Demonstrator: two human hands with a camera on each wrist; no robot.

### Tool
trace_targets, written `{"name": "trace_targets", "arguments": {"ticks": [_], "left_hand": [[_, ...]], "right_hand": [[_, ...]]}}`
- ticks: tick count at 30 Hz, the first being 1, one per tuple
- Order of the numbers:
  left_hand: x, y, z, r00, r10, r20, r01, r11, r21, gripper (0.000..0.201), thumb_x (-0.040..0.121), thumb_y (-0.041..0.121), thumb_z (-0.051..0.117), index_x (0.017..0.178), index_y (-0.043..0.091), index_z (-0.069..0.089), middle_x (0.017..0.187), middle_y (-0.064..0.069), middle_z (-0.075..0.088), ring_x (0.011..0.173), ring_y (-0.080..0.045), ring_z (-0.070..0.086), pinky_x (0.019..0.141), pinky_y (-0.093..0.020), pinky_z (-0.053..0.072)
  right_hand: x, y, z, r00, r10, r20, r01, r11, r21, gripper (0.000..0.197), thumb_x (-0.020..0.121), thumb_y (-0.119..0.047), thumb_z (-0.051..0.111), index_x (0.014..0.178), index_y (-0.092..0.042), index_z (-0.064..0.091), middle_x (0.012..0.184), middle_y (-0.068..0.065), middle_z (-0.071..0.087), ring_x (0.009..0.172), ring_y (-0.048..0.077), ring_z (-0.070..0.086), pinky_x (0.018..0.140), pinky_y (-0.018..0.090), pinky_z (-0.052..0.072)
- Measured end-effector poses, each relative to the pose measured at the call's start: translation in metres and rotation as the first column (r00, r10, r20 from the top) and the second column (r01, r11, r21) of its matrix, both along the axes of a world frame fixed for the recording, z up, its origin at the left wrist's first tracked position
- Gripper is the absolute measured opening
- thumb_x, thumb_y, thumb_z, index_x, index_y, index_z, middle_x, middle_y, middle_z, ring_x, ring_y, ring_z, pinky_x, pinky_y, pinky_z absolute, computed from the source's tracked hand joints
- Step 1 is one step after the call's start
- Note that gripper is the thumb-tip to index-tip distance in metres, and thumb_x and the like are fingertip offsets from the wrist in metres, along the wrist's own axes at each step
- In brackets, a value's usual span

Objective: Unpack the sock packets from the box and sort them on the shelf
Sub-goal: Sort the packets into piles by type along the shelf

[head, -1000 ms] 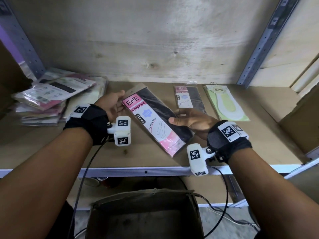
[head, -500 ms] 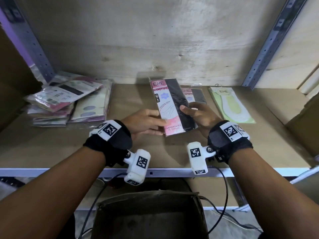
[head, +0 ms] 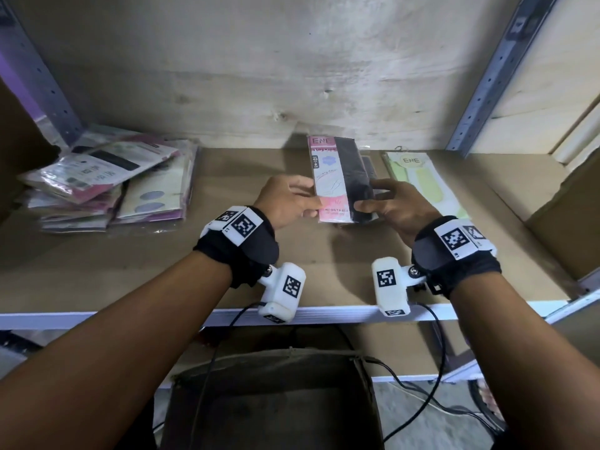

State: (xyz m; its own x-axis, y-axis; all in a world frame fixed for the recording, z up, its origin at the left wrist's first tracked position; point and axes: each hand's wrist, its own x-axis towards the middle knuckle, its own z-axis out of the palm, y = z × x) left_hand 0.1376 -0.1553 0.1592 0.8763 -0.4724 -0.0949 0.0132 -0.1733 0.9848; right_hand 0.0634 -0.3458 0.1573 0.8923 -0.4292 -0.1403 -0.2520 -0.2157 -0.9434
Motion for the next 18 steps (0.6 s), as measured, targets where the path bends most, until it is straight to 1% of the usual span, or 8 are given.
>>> {"name": "trace_targets", "arguments": {"ticks": [2, 5, 7, 10, 13, 15, 16, 18], "left_hand": [[-0.002, -0.006, 0.001, 0.998, -0.062, 0.007, 0.061, 0.998, 0.026, 0.049, 0.084, -0.011, 0.068, 0.131, -0.005, 0.055, 0.120, -0.028, 0.064, 0.069, -0.016, 0.061, 0.062, -0.016, 0.054], [-0.002, -0.014, 0.002, 0.995, -0.097, 0.013, 0.097, 0.995, 0.021, 0.053, 0.084, -0.014, 0.066, 0.134, -0.004, 0.053, 0.122, -0.028, 0.063, 0.081, -0.019, 0.063, 0.060, -0.010, 0.055], [-0.001, -0.019, 0.001, 0.996, -0.084, 0.022, 0.084, 0.996, 0.017, 0.054, 0.083, -0.013, 0.068, 0.134, -0.005, 0.053, 0.122, -0.027, 0.063, 0.085, -0.021, 0.064, 0.061, -0.010, 0.055], [0.004, -0.024, -0.002, 0.998, -0.048, 0.029, 0.047, 0.999, 0.024, 0.058, 0.080, -0.009, 0.073, 0.134, -0.006, 0.053, 0.123, -0.024, 0.064, 0.099, -0.026, 0.067, 0.069, -0.016, 0.056], [0.006, -0.029, -0.007, 0.999, -0.035, 0.021, 0.034, 0.999, 0.020, 0.055, 0.079, -0.010, 0.074, 0.131, -0.008, 0.056, 0.122, -0.025, 0.065, 0.106, -0.029, 0.067, 0.077, -0.021, 0.058], [0.006, -0.033, -0.011, 0.999, -0.042, -0.007, 0.042, 0.999, 0.029, 0.053, 0.080, -0.011, 0.072, 0.130, -0.010, 0.056, 0.123, -0.027, 0.064, 0.108, -0.032, 0.066, 0.088, -0.031, 0.056], [0.006, -0.035, -0.012, 0.998, -0.053, -0.029, 0.054, 0.998, 0.031, 0.052, 0.081, -0.012, 0.071, 0.130, -0.011, 0.055, 0.124, -0.029, 0.063, 0.107, -0.033, 0.066, 0.091, -0.034, 0.055], [0.007, -0.037, -0.015, 0.993, -0.083, -0.085, 0.086, 0.996, 0.033, 0.052, 0.082, -0.014, 0.069, 0.132, -0.013, 0.052, 0.127, -0.031, 0.060, 0.107, -0.034, 0.065, 0.089, -0.033, 0.055]], "right_hand": [[0.002, -0.007, 0.000, 0.999, -0.039, -0.007, 0.038, 0.998, -0.049, 0.064, 0.071, -0.005, 0.083, 0.129, -0.004, 0.056, 0.104, 0.014, 0.067, 0.098, 0.032, 0.067, 0.093, 0.045, 0.054], [0.005, -0.014, 0.000, 0.995, -0.097, -0.004, 0.096, 0.990, -0.101, 0.059, 0.068, -0.009, 0.087, 0.119, -0.003, 0.058, 0.110, 0.018, 0.068, 0.100, 0.034, 0.068, 0.089, 0.051, 0.056], [0.008, -0.019, 0.000, 0.994, -0.112, -0.005, 0.111, 0.985, -0.133, 0.051, 0.067, -0.012, 0.087, 0.110, -0.007, 0.060, 0.104, 0.014, 0.070, 0.096, 0.034, 0.070, 0.086, 0.053, 0.057], [0.010, -0.023, 0.001, 0.995, -0.102, -0.021, 0.096, 0.976, -0.195, 0.035, 0.070, -0.014, 0.086, 0.095, -0.017, 0.061, 0.090, 0.004, 0.071, 0.089, 0.030, 0.072, 0.082, 0.051, 0.059], [0.010, -0.026, 0.000, 0.993, -0.108, -0.043, 0.092, 0.957, -0.275, 0.032, 0.072, -0.019, 0.084, 0.097, -0.017, 0.063, 0.097, 0.005, 0.072, 0.093, 0.027, 0.071, 0.088, 0.045, 0.057], [0.009, -0.027, -0.002, 0.992, -0.111, -0.060, 0.087, 0.945, -0.314, 0.026, 0.075, -0.020, 0.082, 0.090, -0.020, 0.062, 0.097, 0.004, 0.070, 0.096, 0.026, 0.069, 0.089, 0.040, 0.056], [0.008, -0.027, -0.002, 0.992, -0.109, -0.070, 0.081, 0.942, -0.325, 0.023, 0.076, -0.020, 0.081, 0.085, -0.021, 0.061, 0.096, 0.005, 0.069, 0.097, 0.026, 0.068, 0.089, 0.039, 0.055], [0.007, -0.026, -0.001, 0.991, -0.098, -0.094, 0.060, 0.938, -0.342, 0.018, 0.078, -0.019, 0.080, 0.079, -0.022, 0.062, 0.099, 0.008, 0.071, 0.099, 0.027, 0.068, 0.090, 0.038, 0.055]]}}
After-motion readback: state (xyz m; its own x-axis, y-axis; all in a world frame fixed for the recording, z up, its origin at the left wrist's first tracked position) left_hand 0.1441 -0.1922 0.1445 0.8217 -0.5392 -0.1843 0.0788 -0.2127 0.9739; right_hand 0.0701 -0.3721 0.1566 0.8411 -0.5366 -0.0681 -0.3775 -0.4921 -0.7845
